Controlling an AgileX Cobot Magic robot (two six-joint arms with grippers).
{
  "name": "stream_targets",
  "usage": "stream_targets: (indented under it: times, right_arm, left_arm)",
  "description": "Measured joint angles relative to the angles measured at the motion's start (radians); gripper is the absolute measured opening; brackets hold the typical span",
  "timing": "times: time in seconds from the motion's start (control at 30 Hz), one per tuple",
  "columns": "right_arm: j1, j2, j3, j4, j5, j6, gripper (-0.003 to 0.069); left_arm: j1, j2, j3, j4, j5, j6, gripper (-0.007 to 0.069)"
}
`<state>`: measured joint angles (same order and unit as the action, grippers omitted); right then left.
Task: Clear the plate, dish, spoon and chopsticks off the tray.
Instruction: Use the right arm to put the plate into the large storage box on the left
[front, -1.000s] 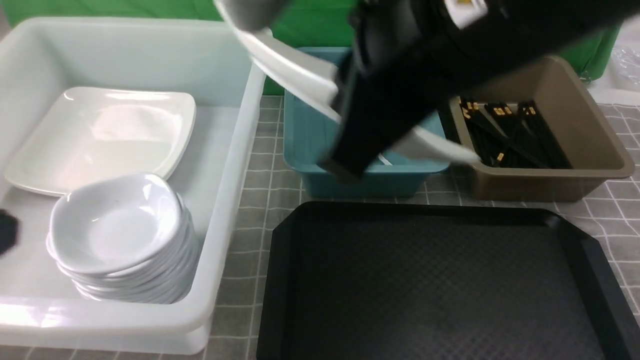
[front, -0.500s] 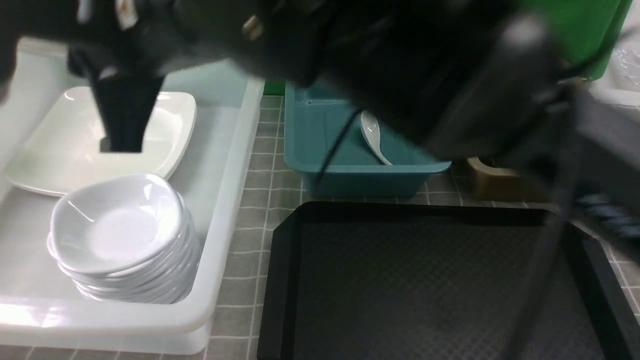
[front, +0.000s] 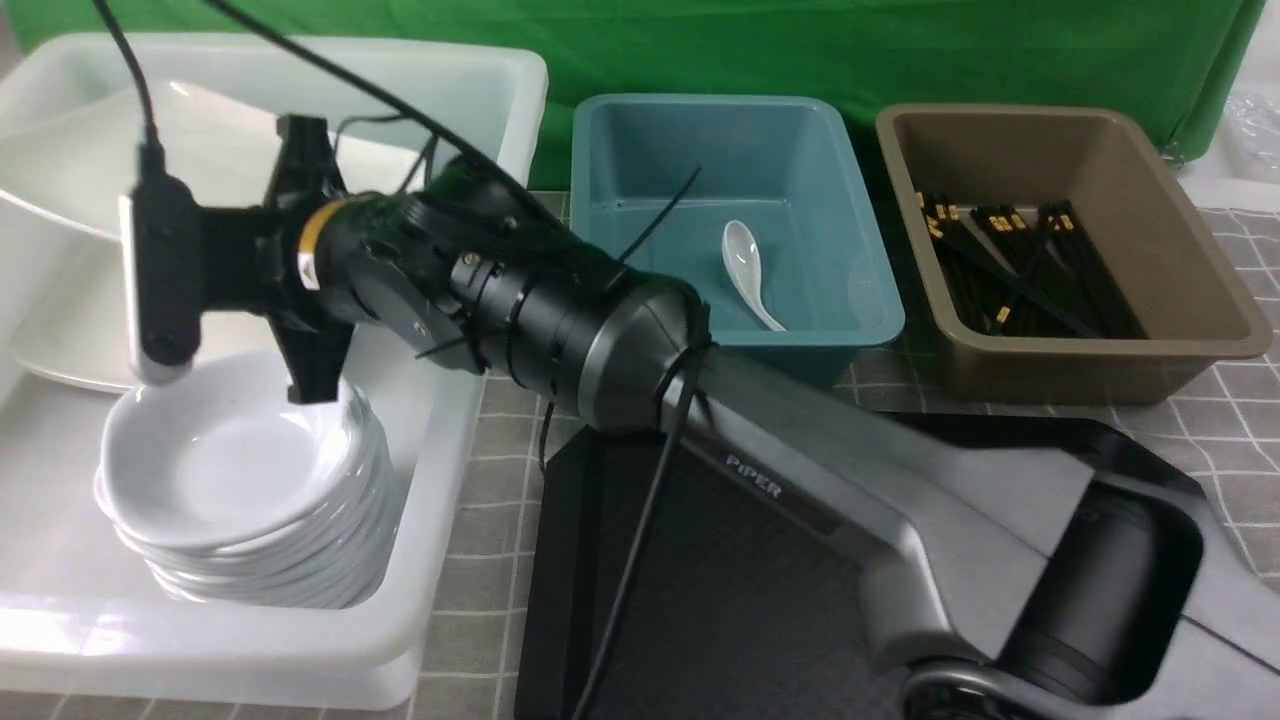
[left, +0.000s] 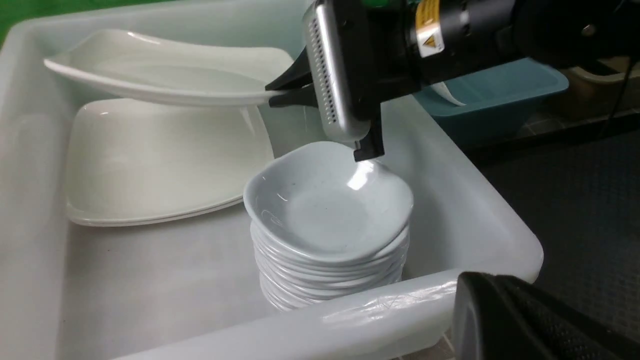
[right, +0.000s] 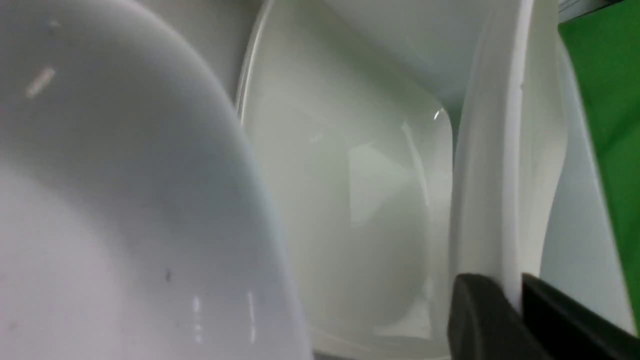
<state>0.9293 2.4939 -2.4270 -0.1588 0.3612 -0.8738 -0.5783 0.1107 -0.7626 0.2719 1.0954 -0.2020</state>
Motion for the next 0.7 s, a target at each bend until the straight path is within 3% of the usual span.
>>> stream_targets:
  times: [0.27, 0.53, 0.63, 0.7]
  right_arm:
    - [-0.019, 0.035, -0.002, 0.008, -0.056, -0.113, 0.0064]
    - [-0.018, 0.035, -0.002, 0.011, -0.075, -0.117, 0.0085]
    - [-0.018, 0.034, -0.002, 0.011, -0.096, -0.115, 0.0151]
    - [-0.012, 0.033, -0.002, 0.008, -0.099, -0.102, 0.0242]
  left_arm:
    - [0.0, 0.0, 0.0, -0.003, 0.0, 0.016, 0.001]
    - [0.0, 0.0, 0.0, -0.003, 0.0, 0.018, 0.001]
    - [0.0, 0.0, 0.0, -0.004, 0.0, 0.019, 0.001]
    - [0.0, 0.0, 0.0, -0.004, 0.0, 0.021, 0.001]
